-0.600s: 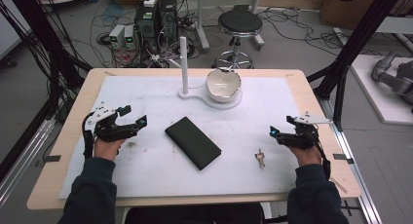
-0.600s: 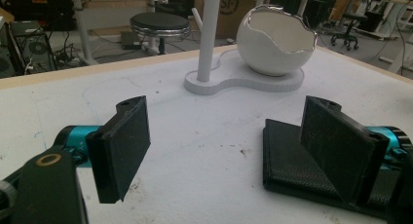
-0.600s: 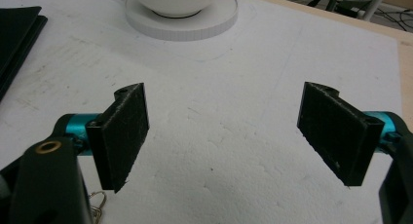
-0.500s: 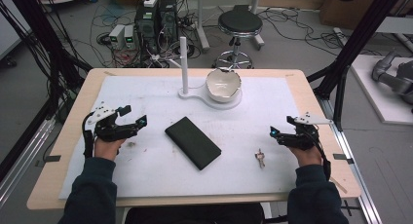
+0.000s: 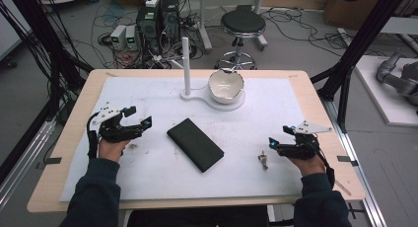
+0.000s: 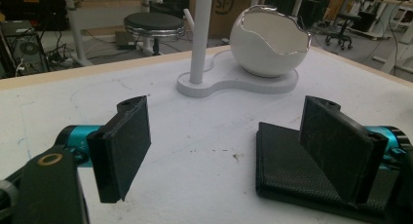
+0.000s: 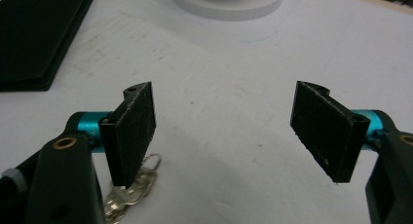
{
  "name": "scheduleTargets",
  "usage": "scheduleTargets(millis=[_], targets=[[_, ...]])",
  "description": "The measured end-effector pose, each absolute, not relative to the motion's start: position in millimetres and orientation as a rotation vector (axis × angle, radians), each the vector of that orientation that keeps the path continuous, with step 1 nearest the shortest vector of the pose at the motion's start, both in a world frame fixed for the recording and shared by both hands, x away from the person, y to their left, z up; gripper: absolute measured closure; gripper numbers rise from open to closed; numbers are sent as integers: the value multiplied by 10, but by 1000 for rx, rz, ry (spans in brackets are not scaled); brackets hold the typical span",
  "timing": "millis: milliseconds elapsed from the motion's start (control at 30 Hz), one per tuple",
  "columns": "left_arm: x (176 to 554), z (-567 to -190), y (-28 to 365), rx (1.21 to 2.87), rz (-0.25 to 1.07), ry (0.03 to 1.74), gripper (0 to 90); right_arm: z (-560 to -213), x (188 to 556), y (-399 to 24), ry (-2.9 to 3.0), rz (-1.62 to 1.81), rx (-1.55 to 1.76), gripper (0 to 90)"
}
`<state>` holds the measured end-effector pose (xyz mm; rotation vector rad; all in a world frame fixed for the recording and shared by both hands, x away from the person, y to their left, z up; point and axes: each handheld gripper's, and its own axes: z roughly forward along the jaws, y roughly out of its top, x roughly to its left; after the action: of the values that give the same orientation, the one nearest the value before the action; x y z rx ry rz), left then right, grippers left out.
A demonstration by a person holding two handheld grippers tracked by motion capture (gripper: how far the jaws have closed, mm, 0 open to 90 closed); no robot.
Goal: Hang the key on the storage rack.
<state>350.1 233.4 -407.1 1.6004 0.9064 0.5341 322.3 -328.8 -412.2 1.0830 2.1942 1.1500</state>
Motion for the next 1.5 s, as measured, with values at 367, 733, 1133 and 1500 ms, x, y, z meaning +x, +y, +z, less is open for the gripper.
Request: scheduleTargets(millis=[367, 733, 1133, 1500], targets=[[3530, -4103, 2400, 1592, 530, 927, 197, -4323, 3036, -3045, 2432, 1051, 1138, 345], [3535, -4138, 2365, 1616, 517, 930, 199, -4387, 3059, -3017, 2502, 898, 1101, 666], [3518, -4148, 2372, 1617, 515, 940, 205, -4380, 3040, -2925, 2509, 824, 1095, 363], [3528, -4152, 2366, 1626, 512, 935, 209, -4394, 3114, -3125, 2508, 1044, 1342, 655]])
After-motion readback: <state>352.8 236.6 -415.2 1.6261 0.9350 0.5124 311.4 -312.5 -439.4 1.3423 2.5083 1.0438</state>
